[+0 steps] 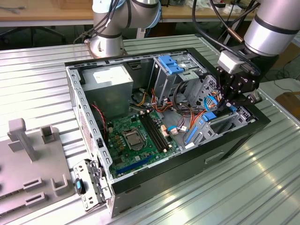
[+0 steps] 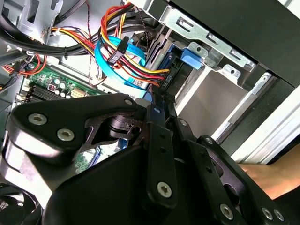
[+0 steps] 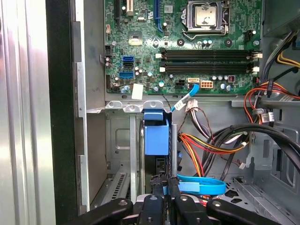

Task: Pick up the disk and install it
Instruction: 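Insert the second disk wire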

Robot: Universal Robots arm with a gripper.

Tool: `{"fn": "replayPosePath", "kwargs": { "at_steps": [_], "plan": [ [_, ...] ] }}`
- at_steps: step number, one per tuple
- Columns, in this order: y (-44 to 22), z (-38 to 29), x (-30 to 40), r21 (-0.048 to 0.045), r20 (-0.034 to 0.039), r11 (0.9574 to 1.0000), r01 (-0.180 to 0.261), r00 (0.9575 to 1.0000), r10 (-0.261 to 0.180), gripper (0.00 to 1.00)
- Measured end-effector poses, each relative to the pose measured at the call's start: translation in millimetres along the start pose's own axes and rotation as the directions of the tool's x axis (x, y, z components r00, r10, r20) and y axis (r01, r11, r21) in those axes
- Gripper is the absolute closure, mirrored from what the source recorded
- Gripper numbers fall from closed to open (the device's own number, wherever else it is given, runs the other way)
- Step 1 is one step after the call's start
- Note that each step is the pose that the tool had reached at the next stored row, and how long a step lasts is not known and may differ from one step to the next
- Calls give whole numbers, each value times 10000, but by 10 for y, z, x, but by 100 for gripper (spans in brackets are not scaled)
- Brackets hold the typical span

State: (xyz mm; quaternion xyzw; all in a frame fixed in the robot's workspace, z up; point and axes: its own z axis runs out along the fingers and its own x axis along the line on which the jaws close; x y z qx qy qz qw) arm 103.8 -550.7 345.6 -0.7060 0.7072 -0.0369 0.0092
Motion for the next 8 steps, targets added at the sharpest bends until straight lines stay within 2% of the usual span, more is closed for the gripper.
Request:
{"fn": "replayPosePath", "kwargs": {
  "at_steps": [8],
  "plan": [
    [1,17,1,1,4,10000,0,10000,0,84]
  ]
}}
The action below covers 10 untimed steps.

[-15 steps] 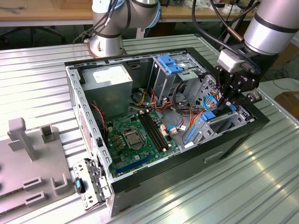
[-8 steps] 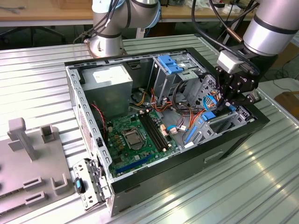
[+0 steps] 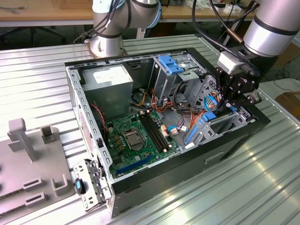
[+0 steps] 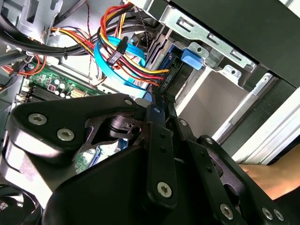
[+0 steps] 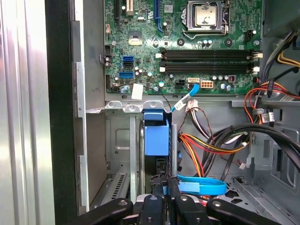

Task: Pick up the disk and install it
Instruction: 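Insert the second disk wire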

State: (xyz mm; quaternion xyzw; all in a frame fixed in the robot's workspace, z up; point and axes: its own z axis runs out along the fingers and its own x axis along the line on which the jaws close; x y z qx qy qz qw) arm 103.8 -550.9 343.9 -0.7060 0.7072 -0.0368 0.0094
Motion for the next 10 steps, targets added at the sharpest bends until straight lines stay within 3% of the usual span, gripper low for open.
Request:
{"fn": "replayPosePath", "kwargs": {
  "at_steps": [6,7,10],
  "plan": [
    [0,9,0,0,13,10000,-1,10000,1,83],
    [0,3,0,-1,7,10000,-1,10000,1,76],
    [-2,-27,1,5,6,10000,-1,10000,1,76]
  ]
}}
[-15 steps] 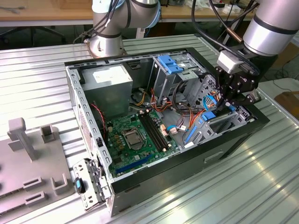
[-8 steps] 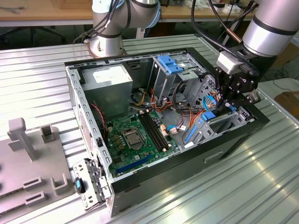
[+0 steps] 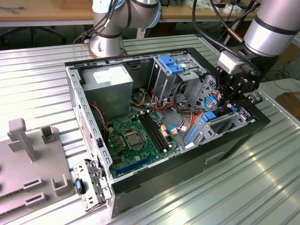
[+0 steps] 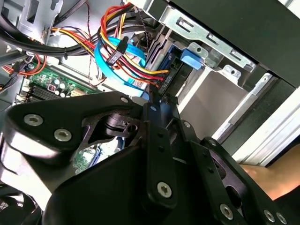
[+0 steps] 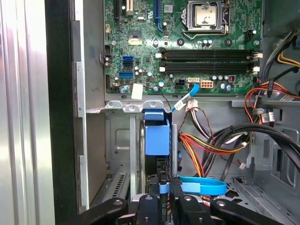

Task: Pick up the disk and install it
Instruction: 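Insert the second disk wire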

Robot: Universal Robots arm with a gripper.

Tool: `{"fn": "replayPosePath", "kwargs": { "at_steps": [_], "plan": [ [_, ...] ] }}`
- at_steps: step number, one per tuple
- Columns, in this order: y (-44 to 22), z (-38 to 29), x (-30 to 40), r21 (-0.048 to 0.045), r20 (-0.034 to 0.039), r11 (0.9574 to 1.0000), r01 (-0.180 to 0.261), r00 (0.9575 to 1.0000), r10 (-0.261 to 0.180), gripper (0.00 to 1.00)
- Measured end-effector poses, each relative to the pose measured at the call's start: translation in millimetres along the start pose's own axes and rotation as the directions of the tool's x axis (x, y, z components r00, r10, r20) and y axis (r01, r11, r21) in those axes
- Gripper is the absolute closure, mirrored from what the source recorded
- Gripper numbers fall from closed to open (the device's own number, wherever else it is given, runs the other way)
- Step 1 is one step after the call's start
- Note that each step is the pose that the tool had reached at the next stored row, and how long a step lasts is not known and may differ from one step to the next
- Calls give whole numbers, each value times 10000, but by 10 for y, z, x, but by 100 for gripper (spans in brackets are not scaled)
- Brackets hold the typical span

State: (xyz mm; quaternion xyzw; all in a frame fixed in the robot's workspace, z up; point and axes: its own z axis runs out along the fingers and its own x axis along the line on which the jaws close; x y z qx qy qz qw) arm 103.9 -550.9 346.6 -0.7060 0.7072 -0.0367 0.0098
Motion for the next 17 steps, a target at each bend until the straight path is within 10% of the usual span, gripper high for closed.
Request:
{"fn": "replayPosePath", "kwargs": {
  "at_steps": [17],
  "plan": [
    [-4,-64,3,25,6,10000,-1,10000,1,89]
  ]
}}
